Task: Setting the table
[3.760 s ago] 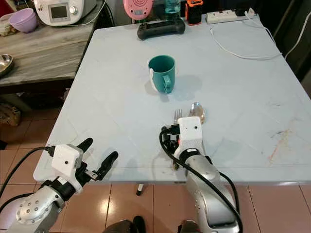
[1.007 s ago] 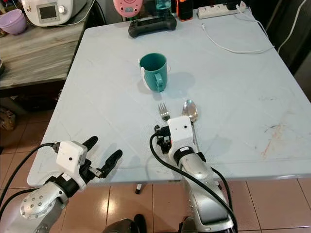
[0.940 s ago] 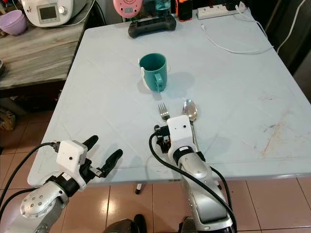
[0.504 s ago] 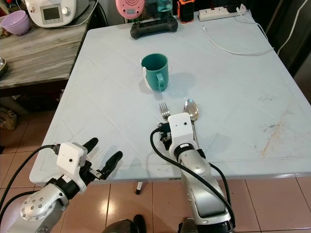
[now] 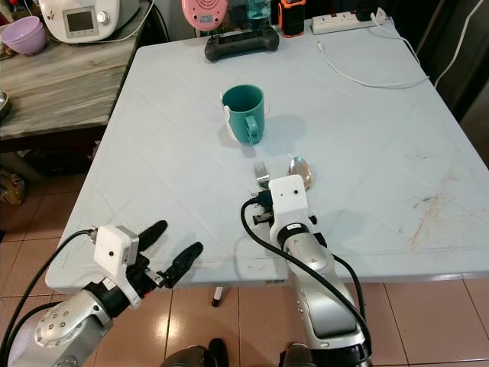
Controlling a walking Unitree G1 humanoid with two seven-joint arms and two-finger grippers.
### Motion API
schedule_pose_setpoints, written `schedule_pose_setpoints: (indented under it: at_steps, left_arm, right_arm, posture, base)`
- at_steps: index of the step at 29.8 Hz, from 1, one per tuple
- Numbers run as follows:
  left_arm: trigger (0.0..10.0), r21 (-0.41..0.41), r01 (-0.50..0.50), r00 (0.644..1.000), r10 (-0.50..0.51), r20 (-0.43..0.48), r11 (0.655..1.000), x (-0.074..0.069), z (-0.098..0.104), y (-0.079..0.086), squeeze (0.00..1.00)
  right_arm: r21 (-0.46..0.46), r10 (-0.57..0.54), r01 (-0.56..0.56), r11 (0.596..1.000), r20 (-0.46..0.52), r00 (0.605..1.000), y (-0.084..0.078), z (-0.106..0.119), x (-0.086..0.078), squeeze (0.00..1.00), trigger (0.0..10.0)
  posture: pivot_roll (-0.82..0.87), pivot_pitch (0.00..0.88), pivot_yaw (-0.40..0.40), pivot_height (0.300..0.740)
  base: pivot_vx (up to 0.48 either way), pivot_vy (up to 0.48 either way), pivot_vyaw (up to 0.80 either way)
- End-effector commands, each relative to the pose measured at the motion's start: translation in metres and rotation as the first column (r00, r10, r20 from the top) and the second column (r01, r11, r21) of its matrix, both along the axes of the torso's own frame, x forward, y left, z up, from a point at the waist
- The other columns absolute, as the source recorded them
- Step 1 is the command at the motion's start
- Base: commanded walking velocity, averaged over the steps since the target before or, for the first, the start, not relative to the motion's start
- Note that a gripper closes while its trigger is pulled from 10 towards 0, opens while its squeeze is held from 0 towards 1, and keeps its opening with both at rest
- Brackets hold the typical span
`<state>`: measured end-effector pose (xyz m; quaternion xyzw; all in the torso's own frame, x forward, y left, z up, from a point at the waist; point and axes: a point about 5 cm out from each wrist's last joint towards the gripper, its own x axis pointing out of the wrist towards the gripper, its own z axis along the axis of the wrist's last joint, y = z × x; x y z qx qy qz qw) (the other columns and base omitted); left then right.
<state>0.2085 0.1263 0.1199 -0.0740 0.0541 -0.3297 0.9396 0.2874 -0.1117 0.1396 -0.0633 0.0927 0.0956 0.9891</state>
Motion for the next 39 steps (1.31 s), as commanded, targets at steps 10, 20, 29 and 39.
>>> schedule_pose_setpoints:
  at_steps: [10, 20, 29, 39]
  left_arm:
    - [10.0, 0.02, 0.024, 1.0, -0.024, -0.011, 1.0, -0.004, 0.001, 0.005, 0.0]
    - [10.0, 0.027, 0.026, 1.0, -0.026, -0.016, 0.999, -0.005, 0.0, 0.006, 0.0]
    - [10.0, 0.035, -0.101, 0.994, 0.1, 0.031, 0.994, 0.009, 0.006, 0.017, 0.0]
    - [10.0, 0.016, -0.398, 0.913, 0.395, 0.103, 0.917, 0.036, 0.018, 0.044, 0.0]
  right_arm:
    - [-0.016, -0.056, 0.054, 0.998, -0.176, 0.983, -0.01, -0.033, -0.008, 0.0, 0.0]
    - [-0.001, -0.061, 0.062, 0.998, -0.189, 0.98, -0.009, -0.034, -0.007, 0.0, 0.0]
    - [0.12, -0.002, 0.005, 0.993, -0.023, 1.0, 0.003, -0.002, 0.005, 0.0, 0.0]
    - [0.125, -0.002, -0.019, 0.992, 0.165, 0.986, -0.004, 0.024, 0.006, 0.0, 0.0]
  posture:
    - [-0.09, 0.211, 0.157, 0.74]
    - [-0.09, 0.214, 0.159, 0.74]
    - [-0.08, 0.21, 0.15, 0.74]
    - [-0.09, 0.174, 0.133, 0.74]
  base:
    - [0.0, 0.0, 0.0]
    - [0.0, 0.0, 0.0]
    - [0.0, 0.0, 0.0]
    - [0.0, 0.0, 0.0]
